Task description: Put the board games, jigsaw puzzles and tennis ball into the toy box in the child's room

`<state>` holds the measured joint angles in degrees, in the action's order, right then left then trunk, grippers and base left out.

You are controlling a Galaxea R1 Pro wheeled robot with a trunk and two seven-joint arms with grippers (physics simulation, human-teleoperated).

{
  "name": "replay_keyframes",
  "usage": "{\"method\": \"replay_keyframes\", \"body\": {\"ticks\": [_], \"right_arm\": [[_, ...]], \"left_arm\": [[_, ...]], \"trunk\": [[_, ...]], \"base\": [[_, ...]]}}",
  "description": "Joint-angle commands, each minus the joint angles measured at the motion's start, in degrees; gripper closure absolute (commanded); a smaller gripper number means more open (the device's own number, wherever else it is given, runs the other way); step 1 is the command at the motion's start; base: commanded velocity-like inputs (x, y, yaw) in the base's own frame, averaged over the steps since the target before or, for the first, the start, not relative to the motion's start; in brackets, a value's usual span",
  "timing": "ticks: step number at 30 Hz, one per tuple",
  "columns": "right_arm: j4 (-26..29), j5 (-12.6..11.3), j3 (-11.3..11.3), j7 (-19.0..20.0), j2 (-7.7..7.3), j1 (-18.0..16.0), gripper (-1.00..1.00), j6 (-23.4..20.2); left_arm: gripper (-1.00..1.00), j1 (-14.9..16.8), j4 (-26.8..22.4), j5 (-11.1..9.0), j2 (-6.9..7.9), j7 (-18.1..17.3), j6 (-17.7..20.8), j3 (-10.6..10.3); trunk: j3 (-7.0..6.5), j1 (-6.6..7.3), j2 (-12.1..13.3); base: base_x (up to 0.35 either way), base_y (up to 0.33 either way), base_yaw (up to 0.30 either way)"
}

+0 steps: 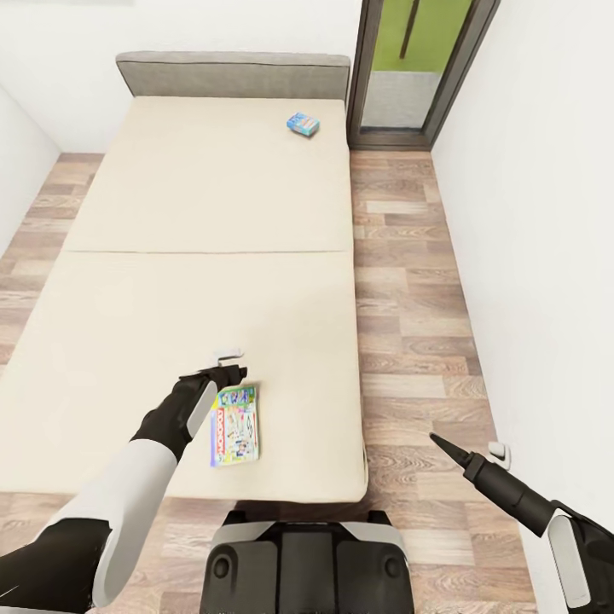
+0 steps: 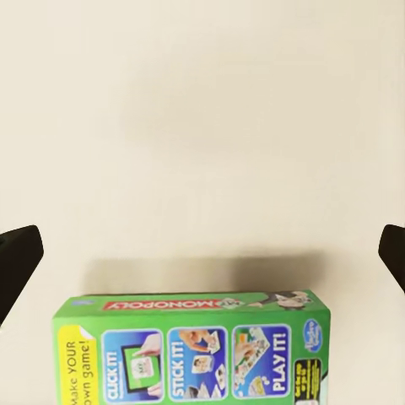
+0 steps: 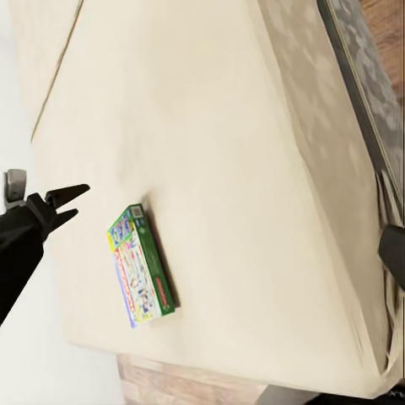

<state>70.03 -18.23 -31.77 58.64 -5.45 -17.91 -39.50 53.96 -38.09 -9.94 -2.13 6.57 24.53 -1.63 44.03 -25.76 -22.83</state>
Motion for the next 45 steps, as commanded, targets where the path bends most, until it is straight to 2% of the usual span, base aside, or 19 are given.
{"method": "replay_keyframes", "body": {"ticks": [1,15,45], "right_arm": [[0.0,-0.2,0.0,0.1,-0.07,0.0,-1.0,-0.4],[-2.2,-0.4,0.0,0.2,-1.49,0.0,-1.0,-0.2],[-2.3,-0.5,0.0,0.2,-1.58,0.0,-1.0,-0.2]], "left_arm": [[-1.0,0.0,-0.2,-0.6,0.02,0.5,0.3,-0.2],[-1.0,0.0,-2.0,-0.6,0.14,0.5,0.2,-0.1],[-1.0,0.0,-2.3,-0.6,0.2,0.5,0.1,-0.6]], "trunk": [[0.16,-0.03,-0.1],[1.48,-0.03,-0.1],[4.31,-0.03,-0.1]], "base": [[0.0,0.0,0.0],[0.0,0.0,0.0],[0.0,0.0,0.0]]}}
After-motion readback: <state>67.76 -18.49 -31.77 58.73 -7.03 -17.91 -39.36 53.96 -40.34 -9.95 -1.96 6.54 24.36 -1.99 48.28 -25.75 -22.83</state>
